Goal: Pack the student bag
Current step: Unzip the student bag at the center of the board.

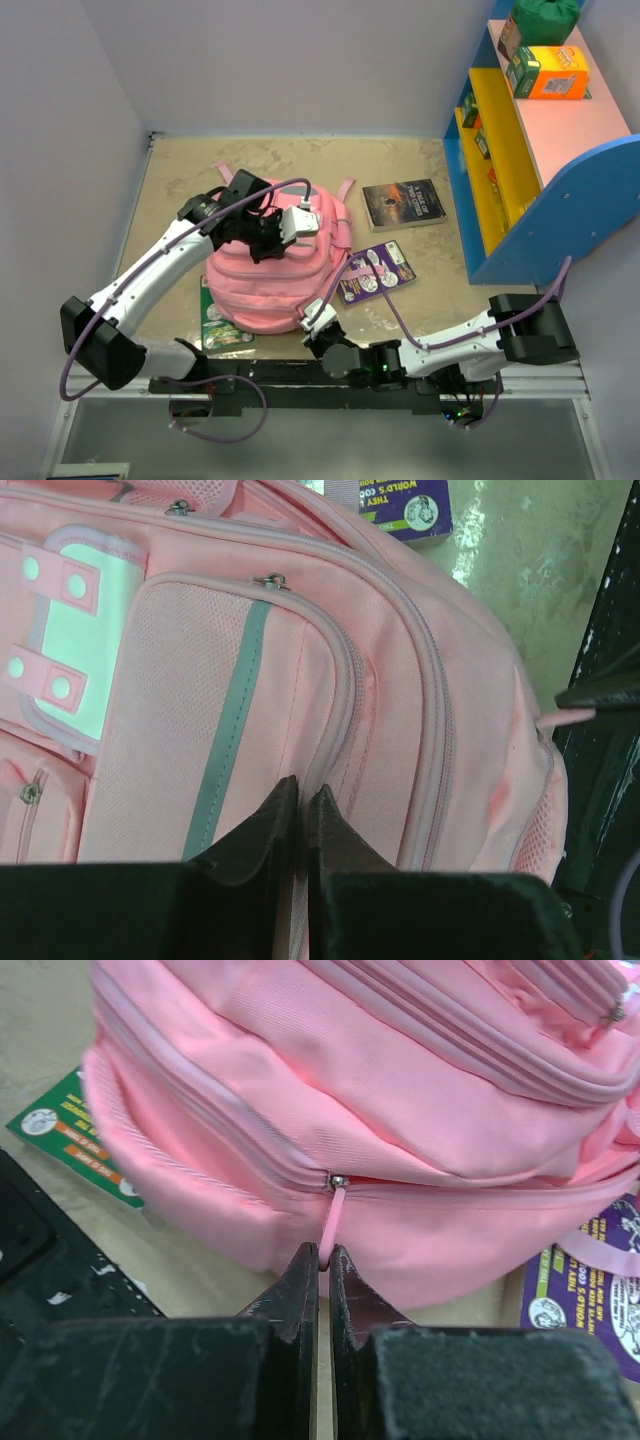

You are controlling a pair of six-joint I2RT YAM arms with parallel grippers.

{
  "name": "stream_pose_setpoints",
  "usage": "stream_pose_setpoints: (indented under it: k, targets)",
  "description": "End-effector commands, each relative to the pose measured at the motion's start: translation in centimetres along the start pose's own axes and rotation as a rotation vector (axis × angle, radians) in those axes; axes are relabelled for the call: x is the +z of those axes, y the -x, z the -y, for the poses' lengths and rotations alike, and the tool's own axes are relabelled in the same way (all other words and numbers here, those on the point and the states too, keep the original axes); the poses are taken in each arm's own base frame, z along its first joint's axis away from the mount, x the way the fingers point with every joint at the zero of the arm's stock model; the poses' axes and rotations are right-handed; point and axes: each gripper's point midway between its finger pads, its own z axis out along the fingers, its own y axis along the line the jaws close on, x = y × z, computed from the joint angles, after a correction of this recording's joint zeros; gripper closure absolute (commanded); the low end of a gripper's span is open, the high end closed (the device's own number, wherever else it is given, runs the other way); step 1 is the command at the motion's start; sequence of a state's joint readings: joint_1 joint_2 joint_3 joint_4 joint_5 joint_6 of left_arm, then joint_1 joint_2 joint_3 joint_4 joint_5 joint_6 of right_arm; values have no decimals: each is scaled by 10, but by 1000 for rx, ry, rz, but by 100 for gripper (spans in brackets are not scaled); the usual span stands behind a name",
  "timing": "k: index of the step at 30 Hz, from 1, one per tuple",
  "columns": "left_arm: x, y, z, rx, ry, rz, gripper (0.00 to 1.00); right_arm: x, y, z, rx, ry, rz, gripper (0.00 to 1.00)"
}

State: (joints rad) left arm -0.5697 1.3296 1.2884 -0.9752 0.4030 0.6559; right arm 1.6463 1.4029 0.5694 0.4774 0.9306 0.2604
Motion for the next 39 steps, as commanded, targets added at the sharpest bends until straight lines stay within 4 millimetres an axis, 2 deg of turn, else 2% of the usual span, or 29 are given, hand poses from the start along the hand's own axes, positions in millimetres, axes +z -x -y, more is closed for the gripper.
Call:
stream_pose_setpoints:
  k: [1, 7, 13, 20, 21, 22, 24, 25, 27, 28, 30, 31, 32, 33, 35, 36, 38, 39]
  targets:
    - [-4, 54, -46, -13, 162, 190, 100, -7, 52, -47, 164, 136, 92, 100]
    - [11, 48, -61, -62, 225, 186, 100, -13, 78, -55, 196, 174, 132, 100]
    - [24, 57, -68, -118, 219, 207, 100, -6, 80, -65, 175, 178, 131, 100]
    - [32, 71, -52, -73, 233, 217, 100, 7, 76, -67, 124, 116, 107, 100]
    - [31, 76, -49, -68, 230, 227, 100, 11, 81, -69, 133, 103, 110, 100]
    - [30, 82, -48, -77, 235, 239, 100, 17, 65, -66, 92, 68, 67, 100]
    - [28, 93, -42, -83, 225, 262, 100, 24, 68, -67, 128, 33, 57, 100]
    - [23, 102, -43, -98, 228, 288, 100, 29, 59, -56, 110, -34, 43, 100]
    - [16, 110, -45, -110, 238, 315, 100, 35, 63, -47, 147, -108, 44, 100]
    - [13, 114, -48, -135, 256, 329, 100, 40, 58, -32, 123, -182, 28, 100]
    - [14, 120, -50, -154, 255, 351, 100, 49, 70, -30, 144, -178, 49, 100]
    - [15, 124, -48, -177, 231, 364, 100, 56, 86, -31, 197, -164, 94, 100]
    - [17, 126, -47, -189, 221, 365, 100, 63, 85, -37, 182, -140, 94, 100]
    - [20, 126, -46, -195, 204, 356, 100, 67, 96, -40, 175, -134, 107, 100]
    - [20, 127, -46, -189, 205, 359, 100, 76, 92, -45, 146, -137, 90, 100]
    - [18, 126, -46, -187, 209, 356, 100, 77, 95, -46, 143, -136, 93, 100]
    - [13, 124, -48, -178, 220, 355, 100, 75, 89, -44, 141, -139, 78, 100]
    - [10, 123, -46, -170, 219, 357, 100, 72, 86, -36, 157, -168, 76, 100]
